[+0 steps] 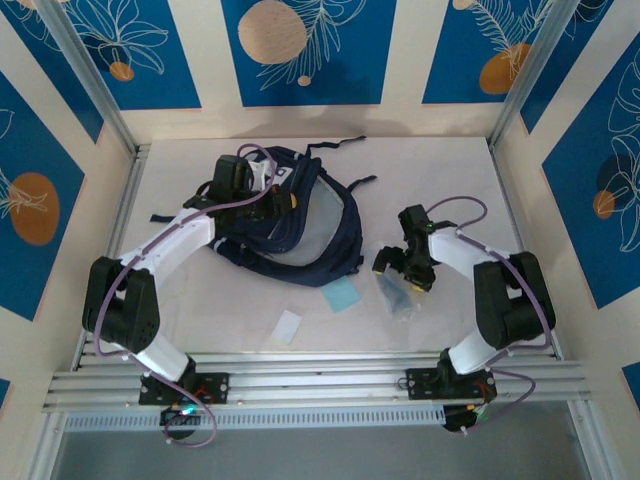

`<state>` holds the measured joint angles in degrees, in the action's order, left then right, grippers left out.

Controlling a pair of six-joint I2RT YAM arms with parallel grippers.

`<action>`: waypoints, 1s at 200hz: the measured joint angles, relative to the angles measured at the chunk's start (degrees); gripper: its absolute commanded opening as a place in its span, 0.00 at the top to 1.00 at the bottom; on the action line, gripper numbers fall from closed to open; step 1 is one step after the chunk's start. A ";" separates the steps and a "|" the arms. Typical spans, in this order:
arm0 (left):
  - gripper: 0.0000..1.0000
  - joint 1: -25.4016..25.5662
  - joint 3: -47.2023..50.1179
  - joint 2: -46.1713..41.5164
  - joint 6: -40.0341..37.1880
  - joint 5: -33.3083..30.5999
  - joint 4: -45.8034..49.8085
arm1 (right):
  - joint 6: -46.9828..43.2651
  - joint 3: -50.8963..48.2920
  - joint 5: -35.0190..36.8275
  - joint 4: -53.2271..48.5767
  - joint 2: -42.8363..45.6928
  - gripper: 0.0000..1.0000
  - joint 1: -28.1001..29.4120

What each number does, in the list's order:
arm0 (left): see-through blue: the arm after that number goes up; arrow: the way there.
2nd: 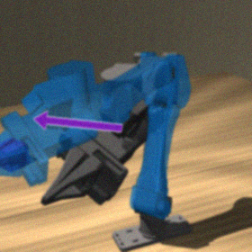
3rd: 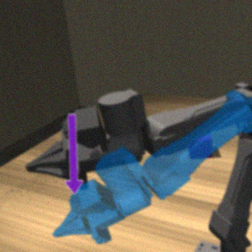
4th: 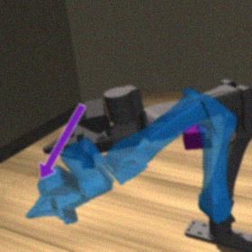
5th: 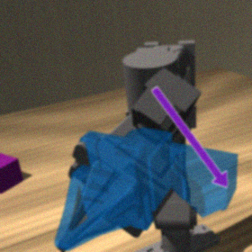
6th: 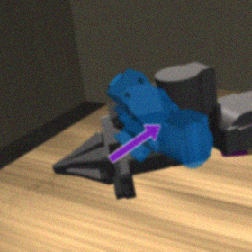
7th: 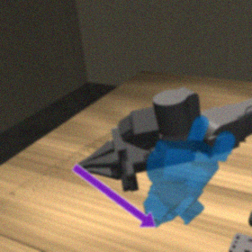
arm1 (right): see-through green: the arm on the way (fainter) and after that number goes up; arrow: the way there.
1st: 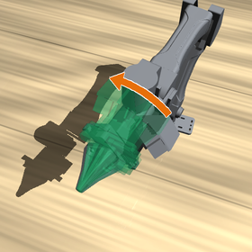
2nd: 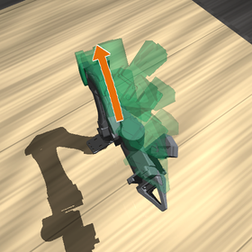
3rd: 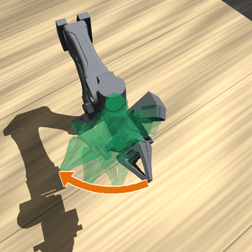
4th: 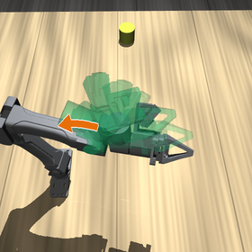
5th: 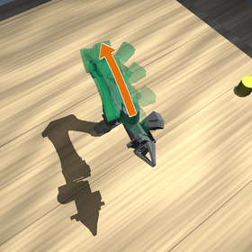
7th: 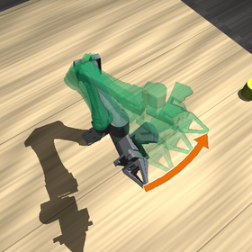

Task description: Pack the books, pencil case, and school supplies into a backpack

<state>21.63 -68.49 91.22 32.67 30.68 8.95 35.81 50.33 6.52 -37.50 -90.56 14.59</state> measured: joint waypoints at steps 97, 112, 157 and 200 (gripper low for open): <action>1.00 0.00 0.00 0.00 -0.02 0.00 0.00 | -1.62 5.60 2.71 -4.28 -5.90 0.73 2.49; 1.00 0.00 0.00 0.00 -0.02 0.00 0.00 | -1.40 5.46 3.04 -4.11 -5.49 0.83 2.49; 1.00 0.00 0.00 -0.02 -0.02 0.00 0.00 | -1.70 4.50 4.24 -4.72 -2.71 1.00 2.27; 1.00 0.00 -0.09 -0.02 0.00 0.00 0.07 | -1.77 4.20 1.07 -7.15 6.36 1.00 1.77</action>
<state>21.63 -68.58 91.20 32.67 30.68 9.02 34.04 54.52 7.60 -44.64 -84.20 16.36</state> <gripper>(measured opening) 0.058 0.056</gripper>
